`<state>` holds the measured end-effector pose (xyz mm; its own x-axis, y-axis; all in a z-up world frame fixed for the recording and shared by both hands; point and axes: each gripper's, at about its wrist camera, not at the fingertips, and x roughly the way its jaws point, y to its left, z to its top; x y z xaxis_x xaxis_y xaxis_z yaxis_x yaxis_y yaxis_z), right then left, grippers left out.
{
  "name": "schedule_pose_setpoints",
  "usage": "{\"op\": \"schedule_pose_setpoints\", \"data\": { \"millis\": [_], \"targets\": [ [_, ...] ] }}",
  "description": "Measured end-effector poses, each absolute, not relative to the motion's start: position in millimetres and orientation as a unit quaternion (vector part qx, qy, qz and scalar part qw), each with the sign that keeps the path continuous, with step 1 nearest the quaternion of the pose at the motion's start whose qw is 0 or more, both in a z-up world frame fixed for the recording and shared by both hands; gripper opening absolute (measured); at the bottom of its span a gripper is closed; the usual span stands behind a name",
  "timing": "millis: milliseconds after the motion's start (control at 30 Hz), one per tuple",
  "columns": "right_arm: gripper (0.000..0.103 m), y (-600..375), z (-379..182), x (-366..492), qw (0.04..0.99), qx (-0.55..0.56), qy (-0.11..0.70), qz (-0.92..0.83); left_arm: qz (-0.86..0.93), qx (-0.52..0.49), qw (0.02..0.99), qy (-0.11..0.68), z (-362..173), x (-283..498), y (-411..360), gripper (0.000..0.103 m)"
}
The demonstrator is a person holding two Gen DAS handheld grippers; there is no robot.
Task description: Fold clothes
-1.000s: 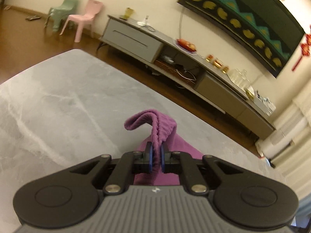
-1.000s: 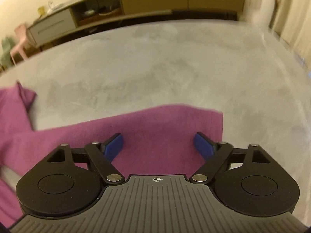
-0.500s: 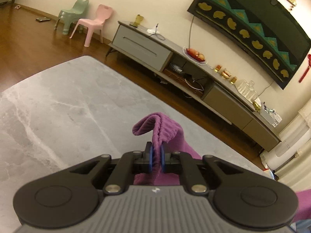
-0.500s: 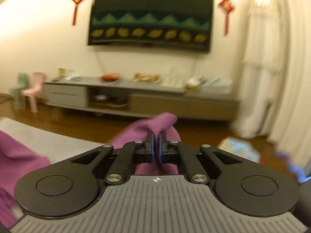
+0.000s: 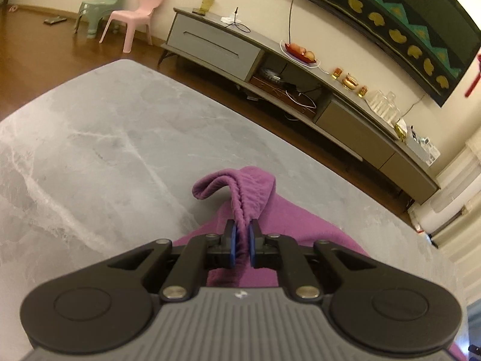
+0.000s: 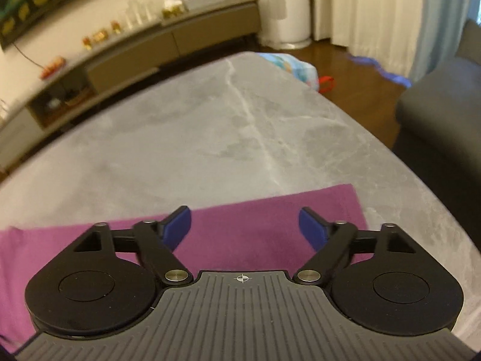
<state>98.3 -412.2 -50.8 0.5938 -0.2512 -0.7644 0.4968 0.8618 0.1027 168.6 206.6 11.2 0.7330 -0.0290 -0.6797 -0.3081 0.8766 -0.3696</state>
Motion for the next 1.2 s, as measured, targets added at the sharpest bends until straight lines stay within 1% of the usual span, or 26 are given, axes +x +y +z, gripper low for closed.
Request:
{"op": "schedule_pose_setpoints", "data": {
  "millis": [67,133,167,200,233,300,367,467,567,600,667,700,733,767,800,833,967,1000,1033,1067,1100,1133,1167,1200],
  "targets": [
    [0.077,-408,-62,101,0.868,0.126,0.425,-0.224,0.083,-0.229,0.902,0.357,9,172,208,0.008],
    [0.060,-395,-66,106,0.873,0.095,0.439,-0.192,0.090,-0.222,0.902,0.358,7,176,209,0.008],
    [0.049,-388,-68,109,0.874,0.079,0.446,-0.175,0.094,-0.220,0.902,0.358,6,178,210,0.008],
    [0.019,-382,-70,113,0.876,0.064,0.451,-0.160,0.097,-0.219,0.902,0.359,5,180,212,0.008],
    [0.000,-377,-70,120,0.877,0.055,0.452,-0.151,0.101,-0.218,0.902,0.359,4,182,215,0.008],
    [0.000,-361,-73,136,0.883,0.008,0.449,-0.138,0.119,-0.224,0.902,0.348,5,182,225,0.008],
    [0.000,-351,-69,151,0.893,-0.015,0.429,-0.137,0.142,-0.235,0.902,0.332,8,180,240,0.008],
    [0.000,-336,-42,174,0.920,-0.046,0.363,-0.142,0.175,-0.260,0.898,0.308,12,173,270,0.008],
    [0.000,-326,-20,203,0.929,-0.064,0.338,-0.140,0.187,-0.270,0.891,0.314,7,173,288,0.008],
    [0.000,-325,-15,211,0.929,-0.065,0.335,-0.144,0.193,-0.271,0.888,0.317,5,173,292,0.008],
    [0.000,-342,-12,210,0.926,-0.014,0.341,-0.164,0.206,-0.270,0.882,0.327,-2,176,297,0.008],
    [0.004,-351,-11,209,0.923,0.011,0.343,-0.173,0.208,-0.269,0.880,0.332,-5,177,298,0.008],
    [0.028,-359,-10,208,0.920,0.036,0.345,-0.182,0.205,-0.270,0.879,0.336,-6,178,300,0.008],
    [0.046,-367,-11,206,0.916,0.058,0.349,-0.189,0.201,-0.270,0.879,0.339,-7,178,301,0.008],
    [0.077,-371,-21,195,0.912,0.061,0.359,-0.186,0.197,-0.271,0.879,0.339,-7,178,301,0.008],
    [0.090,-375,-31,184,0.909,0.063,0.370,-0.183,0.194,-0.272,0.879,0.339,-6,177,302,0.008],
    [0.090,-390,-71,142,0.892,0.074,0.411,-0.170,0.186,-0.274,0.881,0.338,-3,173,302,0.008],
    [0.090,-390,-77,143,0.889,0.075,0.422,-0.162,0.184,-0.273,0.881,0.339,-2,172,300,0.008],
    [0.083,-389,-83,144,0.885,0.076,0.433,-0.154,0.182,-0.272,0.882,0.339,-2,172,298,0.008],
    [0.082,-387,-88,145,0.882,0.076,0.442,-0.145,0.180,-0.270,0.883,0.340,-2,172,297,0.008],
    [0.077,-382,-88,146,0.886,0.066,0.437,-0.136,0.177,-0.266,0.884,0.341,-3,172,295,0.008],
    [0.060,-376,-88,148,0.891,0.057,0.433,-0.126,0.172,-0.260,0.886,0.342,-2,174,292,0.008],
    [0.047,-367,-86,152,0.895,0.052,0.428,-0.111,0.169,-0.253,0.889,0.343,-2,175,289,0.008],
    [0.009,-359,-85,157,0.899,0.045,0.424,-0.099,0.166,-0.246,0.891,0.344,-2,177,286,0.008]
  ]
}}
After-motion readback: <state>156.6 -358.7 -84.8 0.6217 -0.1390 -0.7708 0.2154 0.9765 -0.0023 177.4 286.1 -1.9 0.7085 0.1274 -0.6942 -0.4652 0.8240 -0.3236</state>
